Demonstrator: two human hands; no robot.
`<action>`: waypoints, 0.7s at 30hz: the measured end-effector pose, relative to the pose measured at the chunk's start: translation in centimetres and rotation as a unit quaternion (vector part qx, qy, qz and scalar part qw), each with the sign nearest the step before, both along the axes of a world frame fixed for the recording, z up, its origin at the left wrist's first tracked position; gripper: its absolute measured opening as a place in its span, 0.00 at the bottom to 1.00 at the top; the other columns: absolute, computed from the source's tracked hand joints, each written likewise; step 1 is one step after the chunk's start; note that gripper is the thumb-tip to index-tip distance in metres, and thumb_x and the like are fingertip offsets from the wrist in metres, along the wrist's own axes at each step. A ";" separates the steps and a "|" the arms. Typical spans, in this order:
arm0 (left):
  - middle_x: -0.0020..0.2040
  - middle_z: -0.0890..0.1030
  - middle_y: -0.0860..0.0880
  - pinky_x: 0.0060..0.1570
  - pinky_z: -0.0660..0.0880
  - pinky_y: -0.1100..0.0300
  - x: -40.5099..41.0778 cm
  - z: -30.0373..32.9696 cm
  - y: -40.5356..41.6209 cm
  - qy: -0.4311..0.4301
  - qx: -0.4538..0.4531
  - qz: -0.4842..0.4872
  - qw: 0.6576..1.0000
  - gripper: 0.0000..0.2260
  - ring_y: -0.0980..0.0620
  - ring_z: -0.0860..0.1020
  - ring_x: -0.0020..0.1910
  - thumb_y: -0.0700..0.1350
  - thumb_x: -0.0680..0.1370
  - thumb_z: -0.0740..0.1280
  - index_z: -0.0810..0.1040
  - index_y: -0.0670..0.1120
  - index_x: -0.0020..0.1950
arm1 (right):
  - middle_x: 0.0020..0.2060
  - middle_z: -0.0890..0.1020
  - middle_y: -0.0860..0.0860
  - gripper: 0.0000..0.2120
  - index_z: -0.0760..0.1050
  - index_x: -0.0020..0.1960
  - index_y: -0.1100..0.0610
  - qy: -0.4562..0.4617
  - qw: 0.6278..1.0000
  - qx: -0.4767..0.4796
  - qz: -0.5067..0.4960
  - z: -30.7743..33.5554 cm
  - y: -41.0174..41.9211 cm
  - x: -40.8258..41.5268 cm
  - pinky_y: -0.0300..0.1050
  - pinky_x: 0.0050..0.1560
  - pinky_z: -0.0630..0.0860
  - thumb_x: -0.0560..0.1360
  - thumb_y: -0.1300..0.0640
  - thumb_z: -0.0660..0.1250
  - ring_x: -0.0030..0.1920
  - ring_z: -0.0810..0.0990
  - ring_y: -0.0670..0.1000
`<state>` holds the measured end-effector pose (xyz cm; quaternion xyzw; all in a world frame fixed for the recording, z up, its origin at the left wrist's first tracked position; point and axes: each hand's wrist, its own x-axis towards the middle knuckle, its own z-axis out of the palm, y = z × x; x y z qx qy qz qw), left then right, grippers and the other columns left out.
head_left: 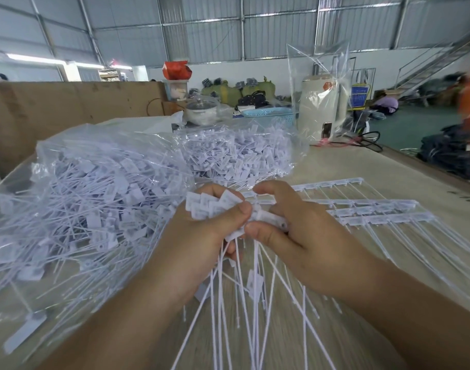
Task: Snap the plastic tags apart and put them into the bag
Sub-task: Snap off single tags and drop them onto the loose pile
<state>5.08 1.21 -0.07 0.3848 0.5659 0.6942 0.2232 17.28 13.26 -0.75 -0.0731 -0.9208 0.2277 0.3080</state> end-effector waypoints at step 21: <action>0.34 0.82 0.44 0.25 0.73 0.59 -1.5 -0.1 -0.1 0.003 -0.018 0.009 1.000 0.07 0.49 0.79 0.30 0.43 0.65 0.77 0.80 0.49 0.36 | 0.24 0.68 0.45 0.16 0.66 0.34 0.48 -0.035 0.999 -0.030 0.010 0.0 0.3 0.2 0.42 0.28 0.63 0.78 0.46 0.63 0.25 0.68 0.45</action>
